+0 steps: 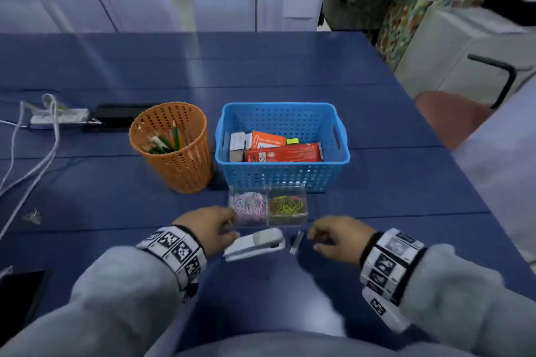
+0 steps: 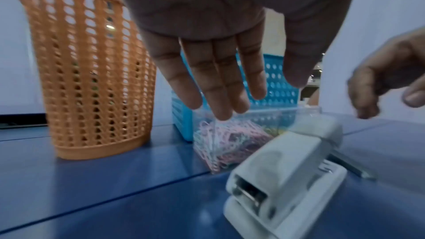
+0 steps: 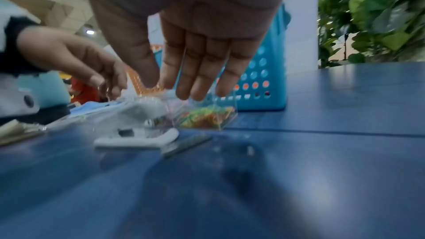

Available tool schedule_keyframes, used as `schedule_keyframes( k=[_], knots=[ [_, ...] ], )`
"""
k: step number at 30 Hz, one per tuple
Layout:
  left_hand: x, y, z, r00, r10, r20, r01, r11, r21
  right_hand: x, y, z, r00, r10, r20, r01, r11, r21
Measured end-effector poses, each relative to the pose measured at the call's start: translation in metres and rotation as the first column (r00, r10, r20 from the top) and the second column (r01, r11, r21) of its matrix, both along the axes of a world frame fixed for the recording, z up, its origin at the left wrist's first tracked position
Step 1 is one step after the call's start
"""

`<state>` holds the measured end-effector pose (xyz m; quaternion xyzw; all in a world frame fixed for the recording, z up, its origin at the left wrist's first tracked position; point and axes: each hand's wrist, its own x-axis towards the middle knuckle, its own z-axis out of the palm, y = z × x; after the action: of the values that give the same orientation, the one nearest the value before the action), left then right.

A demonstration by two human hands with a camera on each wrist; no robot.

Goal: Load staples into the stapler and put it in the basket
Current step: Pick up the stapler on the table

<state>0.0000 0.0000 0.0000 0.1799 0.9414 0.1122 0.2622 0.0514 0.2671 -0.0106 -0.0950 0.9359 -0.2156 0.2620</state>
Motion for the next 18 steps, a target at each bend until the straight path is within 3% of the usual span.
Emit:
schedule_keyframes(
  k=[8, 18],
  knots=[
    [0.000, 0.035, -0.031, 0.978, -0.201, 0.060, 0.207, 0.973, -0.100, -0.017, -0.042, -0.033, 0.998, 0.068, 0.012, -0.068, 0.998, 0.015],
    [-0.009, 0.056, -0.042, 0.969, -0.238, 0.070, 0.242, 0.968, -0.060, -0.029, -0.060, -0.049, 0.999, 0.036, -0.038, -0.036, 0.999, -0.010]
  ],
)
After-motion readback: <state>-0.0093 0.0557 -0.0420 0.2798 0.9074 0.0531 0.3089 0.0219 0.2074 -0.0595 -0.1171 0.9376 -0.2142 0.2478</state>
